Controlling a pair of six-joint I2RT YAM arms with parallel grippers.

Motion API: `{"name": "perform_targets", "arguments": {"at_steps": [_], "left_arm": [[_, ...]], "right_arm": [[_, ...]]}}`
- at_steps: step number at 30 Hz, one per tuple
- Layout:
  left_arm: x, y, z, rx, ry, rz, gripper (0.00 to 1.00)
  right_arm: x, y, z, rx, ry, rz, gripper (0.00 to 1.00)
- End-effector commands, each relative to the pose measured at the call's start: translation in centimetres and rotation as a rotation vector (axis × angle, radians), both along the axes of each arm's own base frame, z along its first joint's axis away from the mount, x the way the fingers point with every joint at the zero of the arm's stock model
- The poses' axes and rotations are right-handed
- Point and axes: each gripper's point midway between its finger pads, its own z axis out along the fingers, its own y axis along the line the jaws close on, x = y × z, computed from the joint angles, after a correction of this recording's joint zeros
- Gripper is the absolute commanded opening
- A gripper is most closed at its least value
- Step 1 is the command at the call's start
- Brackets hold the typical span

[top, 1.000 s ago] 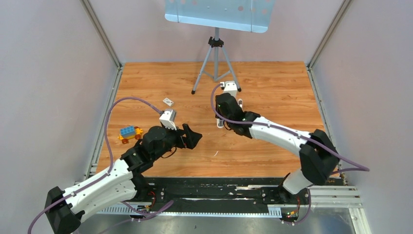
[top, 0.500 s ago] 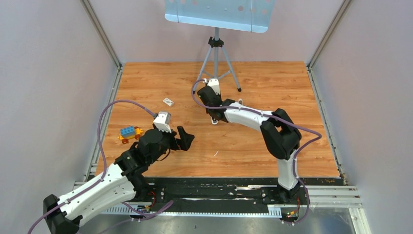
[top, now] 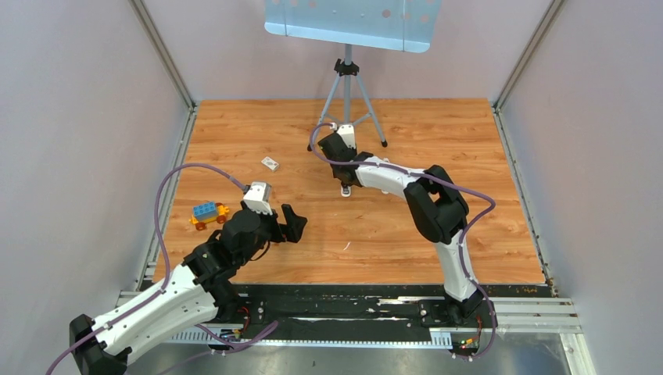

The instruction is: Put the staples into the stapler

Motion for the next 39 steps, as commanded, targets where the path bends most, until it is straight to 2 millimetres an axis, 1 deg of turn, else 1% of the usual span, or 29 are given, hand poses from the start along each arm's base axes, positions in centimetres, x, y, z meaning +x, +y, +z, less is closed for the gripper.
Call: {"name": "perform_targets", "arguments": {"at_steps": [1,6,15,17,19,22,25,29,32,33,35,39], "left_arm": [[0.2,0.8,-1.3,0.019,0.012,0.045,1.0],[0.3,0.9,-1.4,0.031,0.029,0.054,1.0],[0.2,1.1,-0.7,0.023,0.04,0.074,1.0],[0.3,1.1,-0.3,0.019,0.037,0.074,1.0],[0.5,1.3,0.0,0.027,0.033,0.086,1.0],[0.8,2.3,0.1,0.065,0.041,0.142,1.0],[1.6,4.1,0.3,0.111,0.05,0.253,1.0],[2.9,5.0,0.6,0.159,0.058,0.319,1.0],[4.6,6.3,0.3,0.179,0.092,0.4,1.0],[5.3,6.9,0.3,0.18,0.099,0.435,1.0],[6.7,8.2,-0.1,0.181,0.122,0.514,1.0],[8.7,11.3,-1.8,0.101,0.229,0.747,1.0]], "right_arm": [[0.8,-0.5,-0.2,0.01,0.013,-0.031,0.29],[0.8,-0.3,0.4,0.023,0.015,-0.023,0.41],[0.1,-0.6,1.7,0.038,0.019,-0.02,0.53],[-0.3,-0.7,2.3,0.045,0.02,-0.014,0.55],[-0.7,-0.8,3.4,0.065,0.013,-0.005,0.57],[-1.7,-1.1,5.2,0.091,0.005,0.022,0.62],[-3.2,-1.7,7.2,0.118,-0.007,0.055,0.69],[-5.9,-3.2,9.2,0.137,-0.017,0.111,0.84],[-8.1,-4.8,10.6,0.147,-0.037,0.136,0.91],[-8.9,-5.3,11.8,0.167,-0.06,0.148,0.93],[-10.4,-6.1,12.6,0.202,-0.081,0.165,0.99],[-13.5,-7.0,13.5,0.275,-0.109,0.217,1.0]]}}
